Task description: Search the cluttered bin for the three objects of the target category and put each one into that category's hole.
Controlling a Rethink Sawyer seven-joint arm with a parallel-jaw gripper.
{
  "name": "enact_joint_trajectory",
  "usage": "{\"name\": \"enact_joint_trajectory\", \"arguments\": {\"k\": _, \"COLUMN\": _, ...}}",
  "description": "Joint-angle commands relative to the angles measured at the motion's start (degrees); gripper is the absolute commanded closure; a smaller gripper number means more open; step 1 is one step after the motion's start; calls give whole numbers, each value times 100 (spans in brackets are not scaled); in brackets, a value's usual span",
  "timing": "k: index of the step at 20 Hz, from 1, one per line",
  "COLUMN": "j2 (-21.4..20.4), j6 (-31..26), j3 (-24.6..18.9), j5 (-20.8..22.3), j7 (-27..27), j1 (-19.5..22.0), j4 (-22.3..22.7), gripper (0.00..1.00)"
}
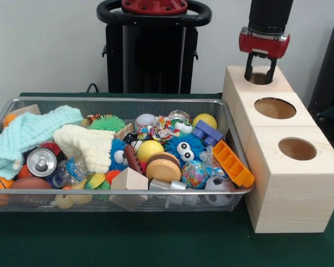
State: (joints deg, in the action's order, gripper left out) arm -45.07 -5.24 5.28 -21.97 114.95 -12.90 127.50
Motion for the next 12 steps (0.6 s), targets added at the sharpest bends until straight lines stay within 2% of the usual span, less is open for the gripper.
{"name": "enact_joint_trajectory", "arguments": {"k": 1, "j2": -210, "j6": -760, "j3": -240, "j5": 188, "j7": 459, "j1": 341, "j4": -574, "gripper": 0}}
{"name": "enact_joint_trajectory", "arguments": {"k": 4, "j2": -554, "j6": -1547, "j3": -3, "j5": 312, "j7": 411, "j1": 349, "j4": -779, "gripper": 0}}
{"name": "enact_joint_trajectory", "arguments": {"k": 7, "j2": -964, "j6": -2709, "j3": 218, "j5": 478, "j7": 597, "j1": 320, "j4": -1099, "gripper": 0}}
{"name": "enact_joint_trajectory", "arguments": {"k": 12, "j2": -1233, "j6": -3618, "j3": 229, "j5": 626, "j7": 584, "j1": 515, "j4": -1374, "gripper": 0}}
